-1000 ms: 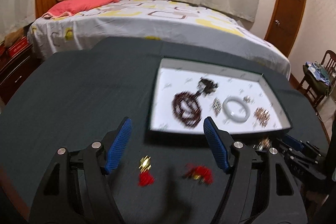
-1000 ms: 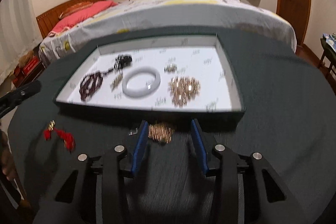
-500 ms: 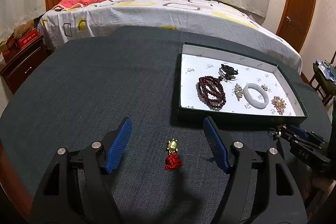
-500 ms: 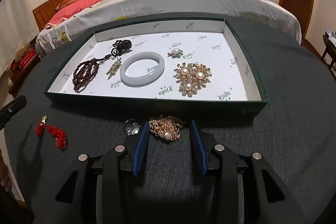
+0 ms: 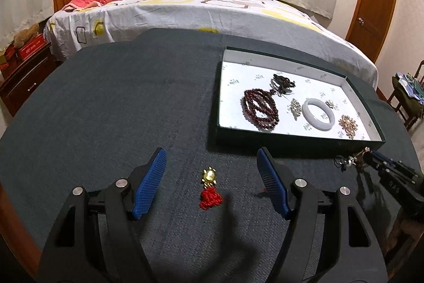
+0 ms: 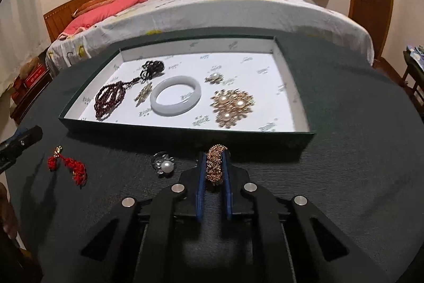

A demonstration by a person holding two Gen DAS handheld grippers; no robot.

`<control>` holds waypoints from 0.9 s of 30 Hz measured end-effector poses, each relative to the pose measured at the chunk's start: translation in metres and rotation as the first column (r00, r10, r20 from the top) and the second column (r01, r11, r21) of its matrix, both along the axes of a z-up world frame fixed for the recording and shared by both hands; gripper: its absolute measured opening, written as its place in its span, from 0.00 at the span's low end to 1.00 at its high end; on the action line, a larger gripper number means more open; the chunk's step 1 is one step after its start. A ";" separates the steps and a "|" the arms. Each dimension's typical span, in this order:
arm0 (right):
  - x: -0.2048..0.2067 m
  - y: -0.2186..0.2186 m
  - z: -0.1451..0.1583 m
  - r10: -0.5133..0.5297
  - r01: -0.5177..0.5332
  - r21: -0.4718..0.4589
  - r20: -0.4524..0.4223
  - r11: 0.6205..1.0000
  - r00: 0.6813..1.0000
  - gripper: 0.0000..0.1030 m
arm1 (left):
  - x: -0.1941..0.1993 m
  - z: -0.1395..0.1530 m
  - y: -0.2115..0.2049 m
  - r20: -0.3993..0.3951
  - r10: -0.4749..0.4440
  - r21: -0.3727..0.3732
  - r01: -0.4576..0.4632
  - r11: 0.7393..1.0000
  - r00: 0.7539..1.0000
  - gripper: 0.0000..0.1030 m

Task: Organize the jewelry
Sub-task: 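Grasp the gold chain necklace with the right tool while the left tool grasps the red tassel charm, then carry the gold chain and red tassel into the tray and open both tools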

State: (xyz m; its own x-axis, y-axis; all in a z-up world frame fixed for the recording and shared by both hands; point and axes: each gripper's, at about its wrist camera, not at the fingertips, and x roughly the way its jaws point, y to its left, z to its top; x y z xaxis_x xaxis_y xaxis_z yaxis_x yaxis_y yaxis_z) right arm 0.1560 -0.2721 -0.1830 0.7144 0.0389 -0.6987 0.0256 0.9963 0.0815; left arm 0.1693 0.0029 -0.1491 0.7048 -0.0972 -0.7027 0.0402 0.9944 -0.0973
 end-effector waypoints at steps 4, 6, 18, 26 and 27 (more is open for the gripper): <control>-0.007 -0.011 0.005 -0.021 0.021 0.005 0.012 1.000 1.000 0.12 | -0.003 -0.002 -0.001 -0.002 -0.010 -0.002 0.010 1.000 1.000 0.67; -0.011 -0.015 0.006 -0.030 0.030 0.010 0.015 0.999 0.999 0.12 | -0.004 -0.005 -0.002 -0.004 -0.016 0.008 0.016 1.000 1.000 0.67; -0.013 -0.015 0.005 -0.019 0.019 0.048 0.011 0.999 1.000 0.12 | -0.001 -0.030 0.001 -0.092 -0.033 0.018 0.035 0.999 0.995 0.45; -0.017 -0.016 0.006 -0.022 0.021 0.062 0.014 0.998 1.000 0.12 | -0.002 -0.040 -0.002 -0.117 -0.065 0.008 0.067 0.998 0.991 0.16; -0.017 -0.016 0.006 -0.022 0.021 0.062 0.016 0.998 1.000 0.12 | -0.002 -0.040 -0.001 -0.116 -0.062 0.003 0.063 0.998 0.991 0.15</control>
State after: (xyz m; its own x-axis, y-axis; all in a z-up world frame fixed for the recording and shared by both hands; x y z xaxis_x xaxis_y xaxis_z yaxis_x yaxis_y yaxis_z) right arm 0.1390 -0.2878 -0.1767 0.7268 0.0664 -0.6837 0.0450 0.9886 0.1438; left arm 0.1674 0.0015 -0.1894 0.6112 -0.1339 -0.7801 0.0910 0.9909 -0.0988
